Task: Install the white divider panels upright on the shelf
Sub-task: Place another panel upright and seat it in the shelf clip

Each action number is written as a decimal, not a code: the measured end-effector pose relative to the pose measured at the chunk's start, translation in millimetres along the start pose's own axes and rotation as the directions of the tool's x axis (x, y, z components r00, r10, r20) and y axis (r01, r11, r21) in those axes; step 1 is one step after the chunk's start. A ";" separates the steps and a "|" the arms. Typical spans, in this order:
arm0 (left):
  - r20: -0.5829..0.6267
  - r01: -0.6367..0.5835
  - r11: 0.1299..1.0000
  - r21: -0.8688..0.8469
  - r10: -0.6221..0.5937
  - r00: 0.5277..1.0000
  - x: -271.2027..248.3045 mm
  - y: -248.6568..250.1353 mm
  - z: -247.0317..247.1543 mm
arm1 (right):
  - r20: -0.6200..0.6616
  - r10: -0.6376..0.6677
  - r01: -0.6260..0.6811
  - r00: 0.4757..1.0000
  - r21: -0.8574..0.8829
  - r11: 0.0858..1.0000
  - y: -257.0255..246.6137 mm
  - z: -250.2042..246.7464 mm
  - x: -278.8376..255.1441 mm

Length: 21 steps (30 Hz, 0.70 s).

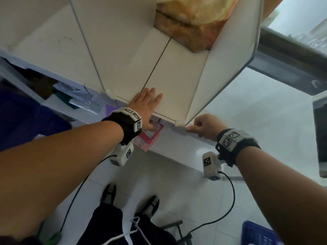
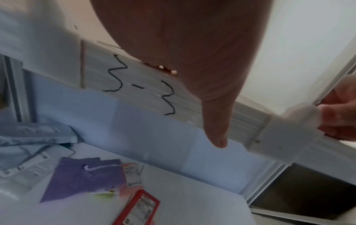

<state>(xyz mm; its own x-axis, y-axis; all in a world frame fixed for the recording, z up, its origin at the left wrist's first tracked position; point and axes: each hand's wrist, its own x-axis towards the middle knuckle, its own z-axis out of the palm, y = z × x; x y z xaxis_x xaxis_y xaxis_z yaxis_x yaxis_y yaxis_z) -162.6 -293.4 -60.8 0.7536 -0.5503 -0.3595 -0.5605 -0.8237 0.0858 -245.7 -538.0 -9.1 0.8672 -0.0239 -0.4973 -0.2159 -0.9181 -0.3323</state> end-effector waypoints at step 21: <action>-0.154 0.060 0.998 0.011 -0.058 0.986 1.9 7.5 15.5 | -0.062 -0.122 0.115 0.991 -0.112 0.987 -14.0 3.9 12.8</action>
<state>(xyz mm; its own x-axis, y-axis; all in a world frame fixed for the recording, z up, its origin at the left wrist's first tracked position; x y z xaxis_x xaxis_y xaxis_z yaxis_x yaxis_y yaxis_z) -170.7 -298.5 -75.3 0.8288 -0.5161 -0.2161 -0.5176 -0.8539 0.0539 -233.3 -523.9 -13.9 0.9131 0.0642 -0.4027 -0.0633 -0.9532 -0.2956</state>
